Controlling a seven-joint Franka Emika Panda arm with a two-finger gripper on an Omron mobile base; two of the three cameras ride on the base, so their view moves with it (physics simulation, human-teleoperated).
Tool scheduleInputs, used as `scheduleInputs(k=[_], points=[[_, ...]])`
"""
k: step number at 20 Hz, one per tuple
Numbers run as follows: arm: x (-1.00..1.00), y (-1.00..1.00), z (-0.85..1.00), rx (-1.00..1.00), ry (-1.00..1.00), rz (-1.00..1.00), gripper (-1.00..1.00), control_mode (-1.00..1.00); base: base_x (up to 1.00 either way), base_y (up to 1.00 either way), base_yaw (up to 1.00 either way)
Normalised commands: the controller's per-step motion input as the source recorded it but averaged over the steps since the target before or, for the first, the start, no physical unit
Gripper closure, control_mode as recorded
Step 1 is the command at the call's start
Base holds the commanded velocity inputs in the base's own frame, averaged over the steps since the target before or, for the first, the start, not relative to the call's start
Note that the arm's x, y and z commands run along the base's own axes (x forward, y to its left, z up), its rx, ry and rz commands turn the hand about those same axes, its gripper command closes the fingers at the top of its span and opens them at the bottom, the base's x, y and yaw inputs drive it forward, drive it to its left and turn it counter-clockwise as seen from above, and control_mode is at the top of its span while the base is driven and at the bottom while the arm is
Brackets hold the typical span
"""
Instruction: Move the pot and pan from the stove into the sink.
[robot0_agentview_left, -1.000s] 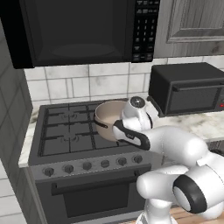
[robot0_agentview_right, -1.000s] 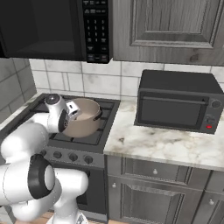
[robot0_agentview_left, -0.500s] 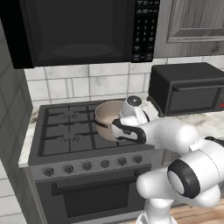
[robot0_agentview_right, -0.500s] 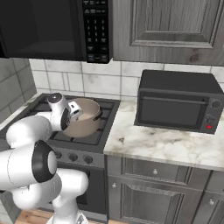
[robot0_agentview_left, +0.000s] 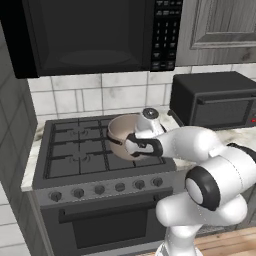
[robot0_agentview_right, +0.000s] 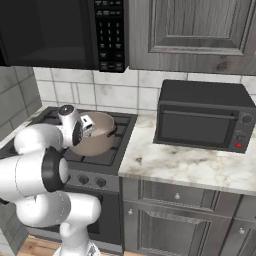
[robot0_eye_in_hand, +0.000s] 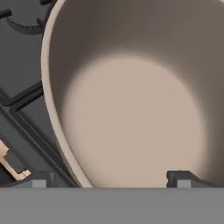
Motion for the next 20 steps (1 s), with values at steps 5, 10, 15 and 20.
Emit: scheduleInputs(k=[5,10,15,20], points=[[0.16,0.0,-0.11,-0.02,0.03,0.0,-1.0,-1.0,0.0,0.0,0.0],[0.0,0.0,-0.03,-0.01,0.01,0.0,1.0,-1.0,0.0,0.0,0.0],[-0.02,0.0,0.07,0.01,0.0,0.0,1.0,-1.0,0.0,0.0,0.0],[-0.26,0.0,0.48,0.07,0.0,0.0,1.0,-1.0,0.0,0.0,0.0]])
